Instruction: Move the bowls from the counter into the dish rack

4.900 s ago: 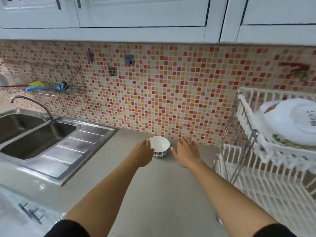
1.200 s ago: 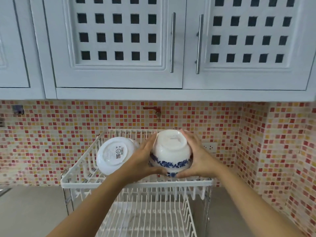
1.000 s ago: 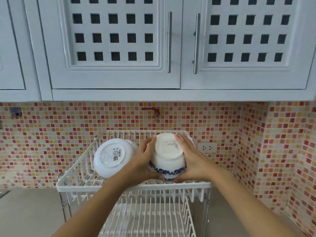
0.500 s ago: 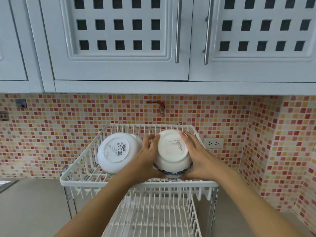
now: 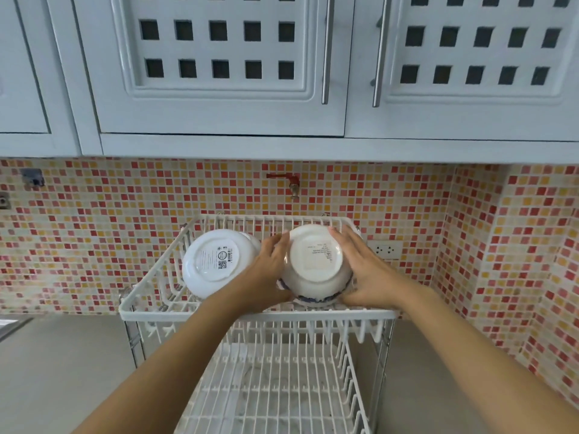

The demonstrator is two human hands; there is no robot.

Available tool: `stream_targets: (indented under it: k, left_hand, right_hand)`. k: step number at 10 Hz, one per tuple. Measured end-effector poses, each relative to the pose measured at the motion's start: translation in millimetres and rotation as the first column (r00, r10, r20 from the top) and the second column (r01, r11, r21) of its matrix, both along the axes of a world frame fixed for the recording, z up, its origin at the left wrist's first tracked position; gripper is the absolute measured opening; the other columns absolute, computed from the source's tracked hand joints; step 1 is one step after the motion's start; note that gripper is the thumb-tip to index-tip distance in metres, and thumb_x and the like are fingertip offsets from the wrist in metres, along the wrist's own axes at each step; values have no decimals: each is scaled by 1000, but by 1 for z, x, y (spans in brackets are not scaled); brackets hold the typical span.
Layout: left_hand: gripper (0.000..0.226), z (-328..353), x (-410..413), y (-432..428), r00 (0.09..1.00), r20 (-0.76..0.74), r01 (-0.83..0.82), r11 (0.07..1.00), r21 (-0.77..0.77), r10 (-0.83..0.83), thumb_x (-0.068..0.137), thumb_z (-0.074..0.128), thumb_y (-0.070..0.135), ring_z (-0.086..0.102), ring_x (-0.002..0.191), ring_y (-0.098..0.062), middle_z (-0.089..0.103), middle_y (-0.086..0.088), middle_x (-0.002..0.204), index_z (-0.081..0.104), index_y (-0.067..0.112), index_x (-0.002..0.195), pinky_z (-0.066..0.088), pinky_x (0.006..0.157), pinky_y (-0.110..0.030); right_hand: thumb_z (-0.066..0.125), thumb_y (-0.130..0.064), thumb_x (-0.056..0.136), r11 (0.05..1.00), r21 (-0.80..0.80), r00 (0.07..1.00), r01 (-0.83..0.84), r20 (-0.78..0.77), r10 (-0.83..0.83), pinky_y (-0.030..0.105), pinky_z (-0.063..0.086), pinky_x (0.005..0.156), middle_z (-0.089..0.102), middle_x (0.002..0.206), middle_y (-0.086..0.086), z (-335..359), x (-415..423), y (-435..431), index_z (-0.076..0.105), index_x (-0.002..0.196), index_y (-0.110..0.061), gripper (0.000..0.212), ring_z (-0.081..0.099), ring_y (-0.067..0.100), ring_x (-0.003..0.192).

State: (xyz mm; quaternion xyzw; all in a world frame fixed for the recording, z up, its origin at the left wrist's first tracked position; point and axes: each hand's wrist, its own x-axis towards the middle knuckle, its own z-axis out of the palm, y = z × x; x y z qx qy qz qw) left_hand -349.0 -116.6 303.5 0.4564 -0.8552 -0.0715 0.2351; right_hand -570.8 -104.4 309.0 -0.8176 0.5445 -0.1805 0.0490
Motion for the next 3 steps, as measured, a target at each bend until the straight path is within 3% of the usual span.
stream_targets:
  k: [1,2,3]
  left_hand:
    - [94,9,8,14,997,-73,-20,1000,-21,18,88,64,27,10,148,-20,1,-2,161,-4,17,152,17,117,-29]
    - [74,14,21,48,984,-173,-55,996,-65,43,96,46,38,11,149,-17,7,1,162,1,20,152,16,118,-32]
    - [69,12,34,70,980,-187,-79,995,-67,65,97,35,47,11,149,-16,9,3,162,4,22,152,17,118,-35]
  right_hand:
    - [74,-23,74,999,35,989,17,144,-22,32,4,118,-19,158,-11,9,1,16,-16,148,-32,116,-12,0,141]
    - [61,-27,88,993,-92,981,72,187,-54,29,-3,116,-7,161,-7,8,25,44,-2,151,-21,89,-8,2,143]
    - [46,-41,95,984,-159,989,78,140,-56,35,-4,120,-4,161,-6,3,48,60,5,152,-17,74,-8,9,147]
